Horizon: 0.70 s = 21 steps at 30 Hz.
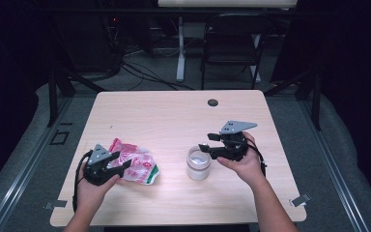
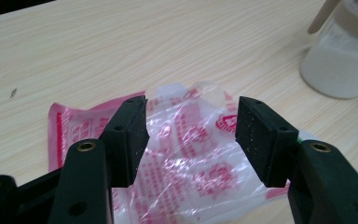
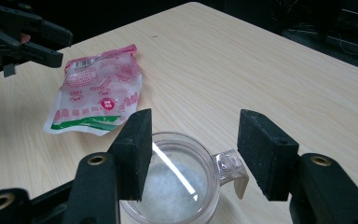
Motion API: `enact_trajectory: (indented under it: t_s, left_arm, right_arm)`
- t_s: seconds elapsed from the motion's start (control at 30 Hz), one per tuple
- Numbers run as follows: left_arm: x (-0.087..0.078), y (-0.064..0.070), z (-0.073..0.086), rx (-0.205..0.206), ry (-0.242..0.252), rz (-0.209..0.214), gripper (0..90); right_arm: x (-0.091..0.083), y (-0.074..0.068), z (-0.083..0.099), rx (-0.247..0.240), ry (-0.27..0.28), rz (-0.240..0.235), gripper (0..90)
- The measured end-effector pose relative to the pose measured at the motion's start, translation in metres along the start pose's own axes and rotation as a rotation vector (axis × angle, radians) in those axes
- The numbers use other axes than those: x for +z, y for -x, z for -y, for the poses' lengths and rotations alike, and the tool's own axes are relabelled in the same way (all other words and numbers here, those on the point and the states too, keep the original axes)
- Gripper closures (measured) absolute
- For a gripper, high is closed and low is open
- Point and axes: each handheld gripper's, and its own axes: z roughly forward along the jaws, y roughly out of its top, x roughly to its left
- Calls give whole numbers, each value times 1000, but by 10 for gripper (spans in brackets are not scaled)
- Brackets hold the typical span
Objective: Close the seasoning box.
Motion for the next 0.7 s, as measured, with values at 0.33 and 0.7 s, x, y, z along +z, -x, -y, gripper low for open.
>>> enact_trajectory:
  t_s: [0.33, 0.7]
  left_arm:
    - [5, -11, 26, -47, -12, -23, 433]
    - [9, -17, 34, -66, -25, -40, 434]
  right_arm:
    - [2, 2, 2, 3, -9, 6, 451]
    - [7, 4, 5, 7, -27, 12, 451]
